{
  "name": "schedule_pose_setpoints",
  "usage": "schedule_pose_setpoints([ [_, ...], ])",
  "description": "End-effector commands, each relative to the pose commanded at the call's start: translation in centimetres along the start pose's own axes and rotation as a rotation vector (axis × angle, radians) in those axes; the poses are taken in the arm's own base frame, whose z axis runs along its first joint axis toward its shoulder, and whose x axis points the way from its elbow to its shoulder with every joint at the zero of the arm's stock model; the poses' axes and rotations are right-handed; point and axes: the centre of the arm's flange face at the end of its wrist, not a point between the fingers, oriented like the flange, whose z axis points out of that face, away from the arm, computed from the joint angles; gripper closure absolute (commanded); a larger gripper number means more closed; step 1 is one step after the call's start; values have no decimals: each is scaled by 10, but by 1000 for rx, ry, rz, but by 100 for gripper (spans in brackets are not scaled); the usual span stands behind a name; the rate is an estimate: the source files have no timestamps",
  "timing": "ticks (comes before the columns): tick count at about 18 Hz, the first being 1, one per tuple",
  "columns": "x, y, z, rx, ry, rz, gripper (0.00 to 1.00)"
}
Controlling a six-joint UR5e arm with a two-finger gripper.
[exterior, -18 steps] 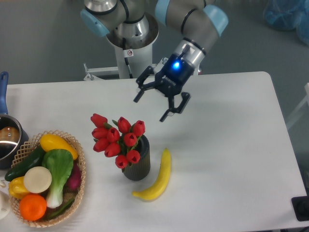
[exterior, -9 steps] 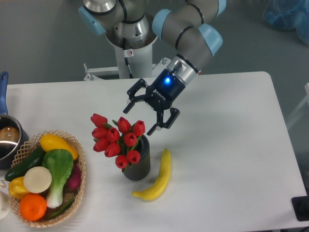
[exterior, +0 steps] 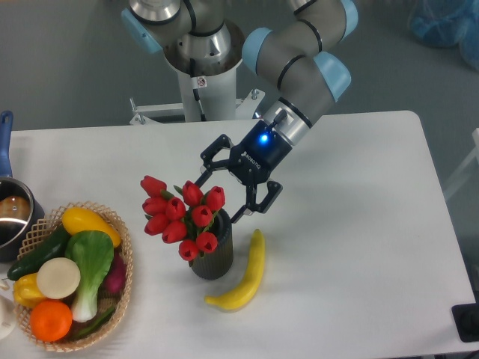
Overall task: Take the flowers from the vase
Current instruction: 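Lower the open gripper around the tulip stems above the black vase, then close the gripper on the tulip bunch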
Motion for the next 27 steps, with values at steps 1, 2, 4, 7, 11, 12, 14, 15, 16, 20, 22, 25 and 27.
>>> schedule_pose_setpoints([
  [1, 0, 1, 2, 0, 4, -1, 0],
  [2, 0, 2, 5, -1, 9, -4, 0],
  [4, 1, 2, 7, -1, 14, -4, 0],
  [7, 2, 4, 14, -2, 27, -6, 0],
  [11, -3, 4, 18, -3, 33, -7, 0],
  [12, -3, 2, 22, -3, 39, -2, 0],
  [14, -7, 2, 24, -3, 42, -1, 0],
  [15, -7, 1, 25, -4, 44, 2, 0],
  [16, -10, 1, 25, -3, 43, 3, 0],
  [20, -10, 2, 28, -4, 47, 2, 0],
  [22, -10, 1, 27, -4, 47, 3, 5],
  [25, -10, 0, 27, -4, 46, 5, 21],
  [27, -11, -1, 26, -3, 44, 9, 22],
])
